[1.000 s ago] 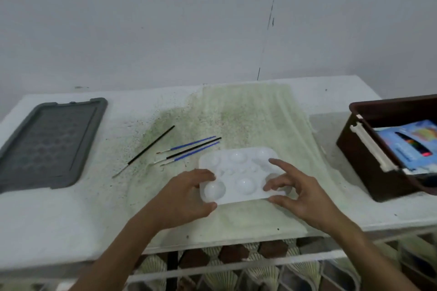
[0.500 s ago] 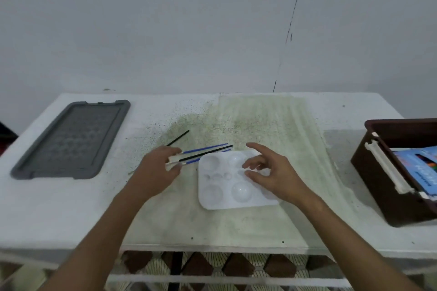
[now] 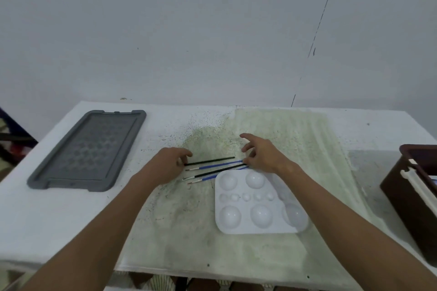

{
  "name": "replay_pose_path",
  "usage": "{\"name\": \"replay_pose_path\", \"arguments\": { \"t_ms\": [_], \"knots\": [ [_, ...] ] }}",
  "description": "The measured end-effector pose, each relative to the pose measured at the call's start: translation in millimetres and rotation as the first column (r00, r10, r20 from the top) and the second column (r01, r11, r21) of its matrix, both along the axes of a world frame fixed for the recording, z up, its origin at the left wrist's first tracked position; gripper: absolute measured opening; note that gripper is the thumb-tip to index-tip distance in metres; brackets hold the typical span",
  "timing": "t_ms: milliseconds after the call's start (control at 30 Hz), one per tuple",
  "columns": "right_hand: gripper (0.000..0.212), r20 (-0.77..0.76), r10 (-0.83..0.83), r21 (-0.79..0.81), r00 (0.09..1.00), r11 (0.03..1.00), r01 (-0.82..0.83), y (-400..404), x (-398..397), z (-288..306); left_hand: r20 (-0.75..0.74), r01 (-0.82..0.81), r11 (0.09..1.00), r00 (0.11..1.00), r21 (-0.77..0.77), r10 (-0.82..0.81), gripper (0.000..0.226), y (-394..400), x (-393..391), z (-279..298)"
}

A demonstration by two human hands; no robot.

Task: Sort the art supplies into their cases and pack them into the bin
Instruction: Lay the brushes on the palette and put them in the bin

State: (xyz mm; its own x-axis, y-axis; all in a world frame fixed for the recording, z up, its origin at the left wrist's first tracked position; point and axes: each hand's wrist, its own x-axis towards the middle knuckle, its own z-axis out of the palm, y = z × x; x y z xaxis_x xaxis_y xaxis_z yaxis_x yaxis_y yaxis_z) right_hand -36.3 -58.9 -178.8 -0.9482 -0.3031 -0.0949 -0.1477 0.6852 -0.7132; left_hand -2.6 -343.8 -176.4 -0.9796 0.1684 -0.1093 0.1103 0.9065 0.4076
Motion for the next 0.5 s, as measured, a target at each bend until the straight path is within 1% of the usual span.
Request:
{"name": "replay_pose_path", "arguments": {
  "t_ms": [100, 167, 233, 267, 367, 433, 500],
  "knots": [
    [0.081, 0.03, 0.077, 0.038, 0.997, 0.996, -0.078, 0.2, -2.5, 1.1, 0.087, 0.062, 0.994, 0.994, 0.095, -0.07, 0.044, 12.8, 2.6, 5.0],
    [0.084, 0.038, 0.137, 0.086, 0.99, 0.986, -0.14, 0.2, -4.7, 1.5, 0.114, 0.12, 0.99, 0.985, 0.08, -0.128, 0.057, 17.2, 7.0, 4.5],
    [0.085, 0.054, 0.176, 0.102, 0.983, 0.978, -0.18, 0.1, -7.8, 2.4, 0.09, 0.164, 0.986, 0.982, 0.038, -0.167, 0.065, 20.0, 10.3, 2.1],
    [0.085, 0.06, 0.19, 0.103, 0.98, 0.975, -0.195, -0.2, -9.0, 2.6, 0.073, 0.162, 0.986, 0.984, 0.038, -0.164, 0.063, 20.4, 11.0, 0.6],
    [0.084, 0.062, 0.22, 0.102, 0.974, 0.969, -0.226, -2.1, -11.4, 2.1, 0.023, 0.131, 0.988, 0.991, 0.085, -0.133, 0.047, 20.7, 8.0, -3.3],
    [0.085, 0.051, 0.228, 0.104, 0.972, 0.967, -0.232, -3.3, -12.2, 0.7, 0.019, 0.117, 0.988, 0.993, 0.098, -0.119, 0.041, 22.8, 4.5, -2.7],
    [0.085, 0.039, 0.237, 0.109, 0.971, 0.965, -0.24, -5.0, -12.8, -0.7, 0.028, 0.136, 0.988, 0.99, 0.069, -0.139, 0.038, 27.4, -1.2, -0.8]
  ]
}}
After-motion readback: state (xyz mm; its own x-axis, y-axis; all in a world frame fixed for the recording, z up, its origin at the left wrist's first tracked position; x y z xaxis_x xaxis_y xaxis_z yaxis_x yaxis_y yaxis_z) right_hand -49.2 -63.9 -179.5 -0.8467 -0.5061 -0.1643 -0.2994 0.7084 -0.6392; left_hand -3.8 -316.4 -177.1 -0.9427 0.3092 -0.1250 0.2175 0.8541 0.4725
